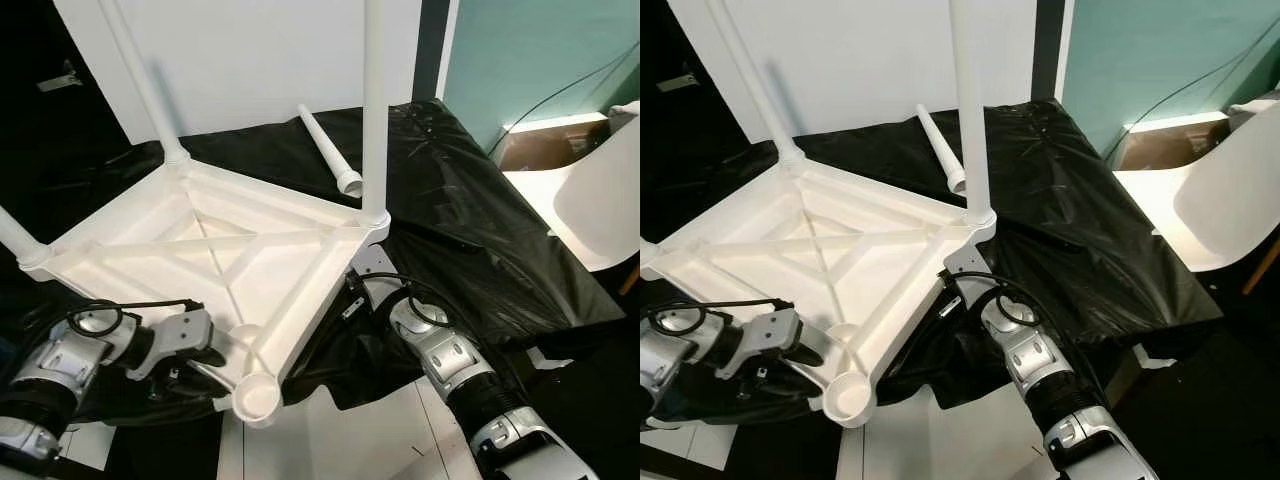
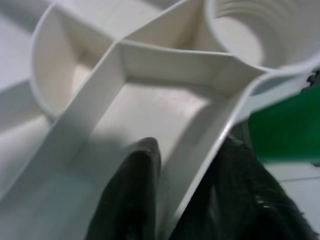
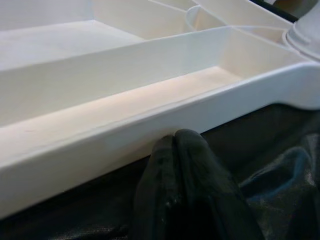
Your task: Building children table
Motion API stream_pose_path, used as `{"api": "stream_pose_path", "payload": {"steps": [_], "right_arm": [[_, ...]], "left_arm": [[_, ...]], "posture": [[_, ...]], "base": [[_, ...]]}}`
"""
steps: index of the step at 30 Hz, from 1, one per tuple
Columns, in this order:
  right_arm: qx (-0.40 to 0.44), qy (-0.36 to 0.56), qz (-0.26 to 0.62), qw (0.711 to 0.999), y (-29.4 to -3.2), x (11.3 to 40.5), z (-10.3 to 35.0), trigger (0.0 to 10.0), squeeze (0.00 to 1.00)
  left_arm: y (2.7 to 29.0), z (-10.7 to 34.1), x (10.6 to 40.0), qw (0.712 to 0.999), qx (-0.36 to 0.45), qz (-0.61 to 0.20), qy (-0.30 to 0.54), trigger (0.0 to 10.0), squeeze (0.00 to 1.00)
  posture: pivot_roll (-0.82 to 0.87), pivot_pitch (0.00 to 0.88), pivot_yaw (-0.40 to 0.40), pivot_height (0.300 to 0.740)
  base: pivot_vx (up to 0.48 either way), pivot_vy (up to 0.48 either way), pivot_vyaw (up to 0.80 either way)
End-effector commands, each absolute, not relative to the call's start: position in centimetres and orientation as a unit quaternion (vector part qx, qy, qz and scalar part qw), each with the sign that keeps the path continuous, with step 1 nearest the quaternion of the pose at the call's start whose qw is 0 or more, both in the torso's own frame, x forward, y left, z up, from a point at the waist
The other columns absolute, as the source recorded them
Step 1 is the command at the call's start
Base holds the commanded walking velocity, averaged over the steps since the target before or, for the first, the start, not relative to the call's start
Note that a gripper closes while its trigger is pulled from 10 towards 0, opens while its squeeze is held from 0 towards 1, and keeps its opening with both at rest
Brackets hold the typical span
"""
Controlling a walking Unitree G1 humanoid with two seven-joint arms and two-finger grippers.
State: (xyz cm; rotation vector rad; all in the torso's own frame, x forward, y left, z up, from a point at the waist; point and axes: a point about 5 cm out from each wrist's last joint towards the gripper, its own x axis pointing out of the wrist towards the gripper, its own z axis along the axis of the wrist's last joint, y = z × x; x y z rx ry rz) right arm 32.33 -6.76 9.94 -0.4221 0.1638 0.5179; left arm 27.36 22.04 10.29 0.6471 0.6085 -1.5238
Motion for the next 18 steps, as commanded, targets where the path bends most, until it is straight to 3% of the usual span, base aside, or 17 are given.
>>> {"api": "stream_pose_path", "payload": {"steps": [1, 4, 10, 13, 18], "right_arm": [[-0.205, 0.084, 0.255, 0.941, -6.7, 32.1, 9.8, 10.0, 0.00], [-0.205, 0.085, 0.253, 0.942, -6.8, 32.1, 9.8, 10.0, 0.00], [-0.206, 0.086, 0.251, 0.942, -6.9, 32.1, 9.8, 10.0, 0.00], [-0.207, 0.087, 0.251, 0.942, -7.0, 32.1, 9.7, 10.0, 0.00], [-0.208, 0.089, 0.252, 0.941, -6.9, 32.2, 9.7, 10.0, 0.00]], "left_arm": [[22.3, 8.7, 28.1, 0.733, 0.267, -0.570, 0.257, 0.0, 0.00], [21.8, 7.6, 28.2, 0.765, 0.245, -0.535, 0.260, 0.0, 0.00], [21.5, 6.3, 28.0, 0.782, 0.236, -0.505, 0.278, 0.0, 0.00], [21.5, 5.7, 27.2, 0.774, 0.233, -0.513, 0.287, 0.0, 0.00], [22.2, 5.8, 25.6, 0.735, 0.222, -0.567, 0.299, 0.0, 0.00]], "posture": [[-0.11, 0.000, 0.094, 0.740], [-0.12, 0.000, 0.092, 0.740], [-0.11, 0.000, 0.087, 0.740], [-0.10, 0.000, 0.084, 0.740], [-0.10, 0.000, 0.086, 0.740]], "base": [[0.000, 0.000, 0.00], [0.000, 0.000, 0.00], [0.000, 0.000, 0.00], [0.000, 0.000, 0.00], [0.000, 0.000, 0.00]]}}
